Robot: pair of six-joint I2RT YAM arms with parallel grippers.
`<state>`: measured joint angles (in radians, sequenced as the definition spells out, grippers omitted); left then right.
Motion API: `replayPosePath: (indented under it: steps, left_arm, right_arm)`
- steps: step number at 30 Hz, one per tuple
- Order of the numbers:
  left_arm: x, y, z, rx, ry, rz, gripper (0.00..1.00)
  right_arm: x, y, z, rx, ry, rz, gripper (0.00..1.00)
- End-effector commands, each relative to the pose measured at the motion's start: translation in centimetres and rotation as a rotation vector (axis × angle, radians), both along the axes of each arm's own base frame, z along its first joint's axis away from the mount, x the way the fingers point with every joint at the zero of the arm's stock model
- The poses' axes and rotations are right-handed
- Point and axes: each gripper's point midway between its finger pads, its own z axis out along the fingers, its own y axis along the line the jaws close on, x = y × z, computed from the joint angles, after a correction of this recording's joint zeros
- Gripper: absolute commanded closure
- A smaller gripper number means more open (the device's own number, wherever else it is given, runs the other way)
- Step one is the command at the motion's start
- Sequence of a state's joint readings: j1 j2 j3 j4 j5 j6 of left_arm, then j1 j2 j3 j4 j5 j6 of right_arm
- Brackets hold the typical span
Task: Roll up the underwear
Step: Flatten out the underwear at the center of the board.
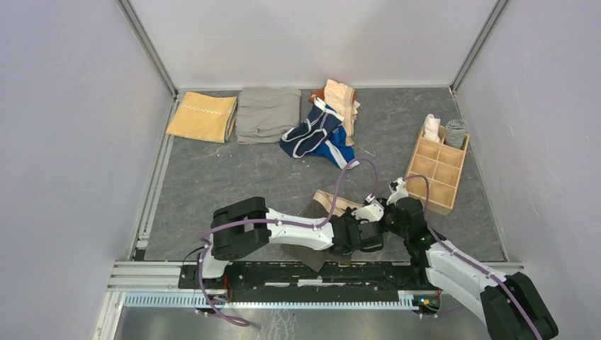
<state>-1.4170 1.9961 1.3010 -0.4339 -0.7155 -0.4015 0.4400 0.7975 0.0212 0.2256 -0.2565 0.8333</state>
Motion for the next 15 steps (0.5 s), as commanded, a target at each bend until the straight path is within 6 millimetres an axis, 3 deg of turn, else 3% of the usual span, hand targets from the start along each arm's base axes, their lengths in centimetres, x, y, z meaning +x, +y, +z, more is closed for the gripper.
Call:
replayPosePath:
  steps: [1,11,15]
  left_arm:
    - [-0.2,-1.5,2.3,-0.097,-0.012,-0.008,0.98]
    - [0.6,-0.6,3.2,-0.113,-0.046,0.044,0.98]
    - [2.4,1.3,5.6,-0.163,-0.084,0.143,0.98]
  right_arm:
    - [-2.2,-1.3,-4.0,-0.045,0.07,-0.011,0.64]
    - [-1.9,-1.1,-3.7,-0.019,0.031,-0.012,0.99]
    - [-0.2,-2.0,-2.4,-0.096,-0.066,-0.03,1.0]
